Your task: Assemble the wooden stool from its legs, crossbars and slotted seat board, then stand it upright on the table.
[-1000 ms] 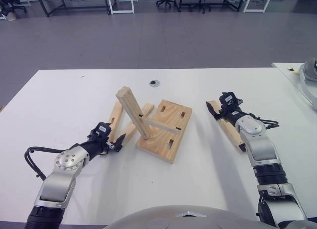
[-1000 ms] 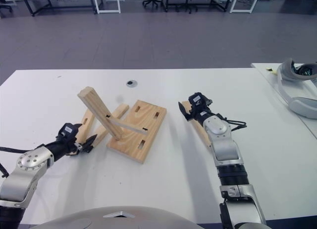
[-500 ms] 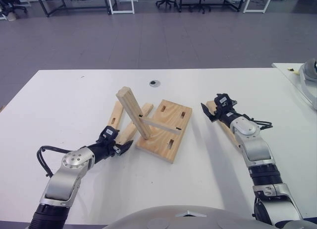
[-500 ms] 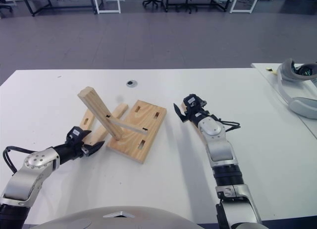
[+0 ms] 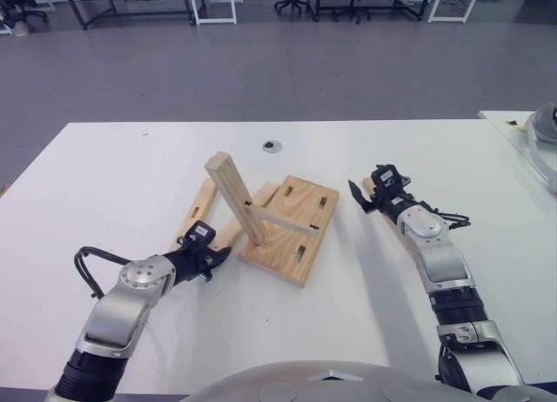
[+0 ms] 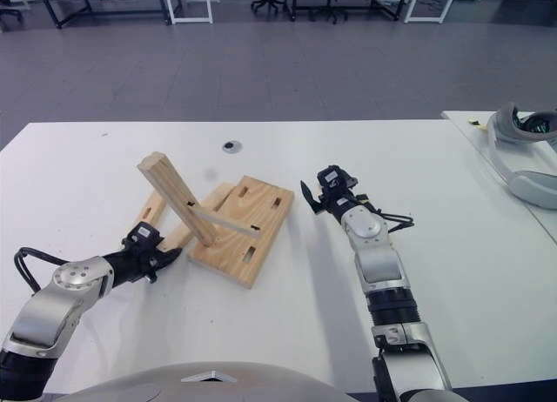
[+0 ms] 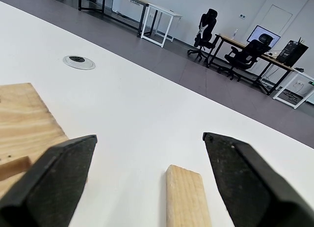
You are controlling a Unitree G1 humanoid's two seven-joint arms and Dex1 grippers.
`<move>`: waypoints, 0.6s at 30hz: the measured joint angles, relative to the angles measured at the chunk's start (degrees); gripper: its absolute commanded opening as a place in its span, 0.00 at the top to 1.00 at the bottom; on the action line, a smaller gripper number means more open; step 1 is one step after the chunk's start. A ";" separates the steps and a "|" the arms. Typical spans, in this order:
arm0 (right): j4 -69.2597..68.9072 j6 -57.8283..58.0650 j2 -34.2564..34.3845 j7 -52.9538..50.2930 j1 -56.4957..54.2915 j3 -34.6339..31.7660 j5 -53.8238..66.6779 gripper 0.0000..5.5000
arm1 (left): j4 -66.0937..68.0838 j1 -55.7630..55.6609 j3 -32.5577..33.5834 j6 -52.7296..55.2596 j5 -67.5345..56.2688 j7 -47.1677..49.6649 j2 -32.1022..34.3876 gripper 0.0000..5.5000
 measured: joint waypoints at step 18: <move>-11.44 15.60 -6.25 5.24 6.85 7.51 -6.40 0.27 | -11.46 5.81 -1.19 7.11 1.25 7.17 -3.74 0.62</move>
